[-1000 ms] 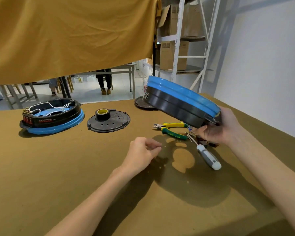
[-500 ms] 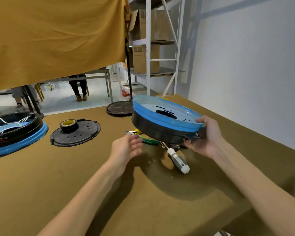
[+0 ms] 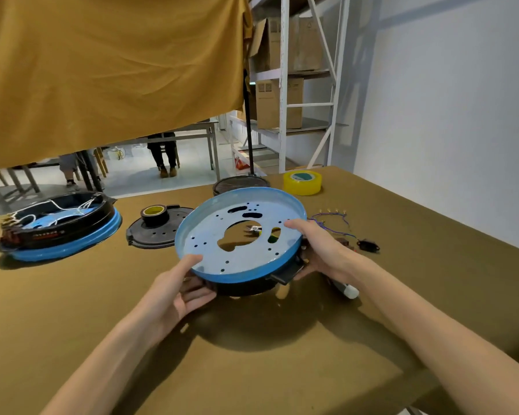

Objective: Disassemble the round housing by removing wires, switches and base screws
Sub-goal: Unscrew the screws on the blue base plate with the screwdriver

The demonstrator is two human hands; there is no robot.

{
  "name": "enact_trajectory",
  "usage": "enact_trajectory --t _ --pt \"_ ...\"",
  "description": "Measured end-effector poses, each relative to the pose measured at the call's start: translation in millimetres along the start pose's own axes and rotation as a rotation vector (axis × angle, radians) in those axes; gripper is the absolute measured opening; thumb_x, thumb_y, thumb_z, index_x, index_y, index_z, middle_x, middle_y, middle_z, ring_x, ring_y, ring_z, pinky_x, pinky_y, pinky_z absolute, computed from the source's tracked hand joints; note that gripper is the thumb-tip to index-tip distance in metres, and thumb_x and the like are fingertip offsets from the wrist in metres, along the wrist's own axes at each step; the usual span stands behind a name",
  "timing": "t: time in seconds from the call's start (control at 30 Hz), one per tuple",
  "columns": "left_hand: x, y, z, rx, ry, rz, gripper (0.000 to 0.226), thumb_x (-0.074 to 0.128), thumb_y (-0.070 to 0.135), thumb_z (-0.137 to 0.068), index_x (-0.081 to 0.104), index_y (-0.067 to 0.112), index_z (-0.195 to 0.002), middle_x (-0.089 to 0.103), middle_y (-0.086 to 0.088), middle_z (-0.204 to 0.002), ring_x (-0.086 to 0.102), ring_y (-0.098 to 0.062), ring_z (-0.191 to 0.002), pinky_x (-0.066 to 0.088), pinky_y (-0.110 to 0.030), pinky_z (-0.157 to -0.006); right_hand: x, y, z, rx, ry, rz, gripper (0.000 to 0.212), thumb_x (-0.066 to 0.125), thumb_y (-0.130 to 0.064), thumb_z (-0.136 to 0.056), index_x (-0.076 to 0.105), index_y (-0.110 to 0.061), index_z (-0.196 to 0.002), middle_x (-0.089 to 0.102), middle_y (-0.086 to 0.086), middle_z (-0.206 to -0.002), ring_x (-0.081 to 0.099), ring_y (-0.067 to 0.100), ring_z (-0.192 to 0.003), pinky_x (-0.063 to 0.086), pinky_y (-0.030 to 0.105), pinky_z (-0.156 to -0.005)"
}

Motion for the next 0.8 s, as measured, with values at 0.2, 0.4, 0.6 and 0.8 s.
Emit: enact_trajectory --t 0.2,0.4,0.6,0.8 --pt "-12 7 2 0.045 -0.048 0.095 0.051 0.081 0.031 -0.077 0.058 0.018 -0.12 0.068 -0.021 -0.121 0.075 -0.035 -0.101 0.065 -0.043 -0.073 -10 0 9 0.026 0.042 0.071 0.053 0.055 -0.069 -0.089 0.056 -0.03 -0.126 0.069 0.013 -0.119 0.069 0.034 -0.108 0.059 0.055 -0.09" --pt "-17 30 8 0.212 -0.062 0.017 0.055 0.082 0.047 -0.07 0.065 0.018 -0.113 0.08 -0.005 -0.098 0.078 -0.023 -0.092 0.064 -0.035 -0.069 -14 16 18 0.12 0.053 0.089 0.037 0.067 -0.03 -0.093 0.058 -0.02 -0.127 0.078 0.01 -0.106 0.077 0.03 -0.094 0.063 0.042 -0.07" --pt "-18 31 2 0.224 -0.039 0.049 0.066 0.087 0.055 -0.058 0.062 0.024 -0.111 0.077 -0.009 -0.106 0.074 -0.023 -0.102 0.061 -0.041 -0.092 -7 21 17 0.138 0.139 0.037 0.02 0.061 -0.025 -0.098 0.056 -0.02 -0.117 0.079 0.013 -0.096 0.078 0.029 -0.082 0.063 0.042 -0.062" --pt "-31 31 -4 0.277 -0.013 -0.017 0.029 0.08 0.026 -0.083 0.068 0.025 -0.11 0.078 -0.002 -0.105 0.075 -0.02 -0.097 0.062 -0.029 -0.07 -7 17 20 0.122 0.163 0.298 0.034 0.067 -0.041 -0.093 0.056 -0.023 -0.119 0.077 0.007 -0.101 0.075 0.023 -0.086 0.059 0.032 -0.059"
Point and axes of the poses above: each hand's wrist, its own z-axis away from the middle knuckle, its own x-axis out of the palm, y = z × x, the point moved 10 cm from there along -z, towards the middle knuckle
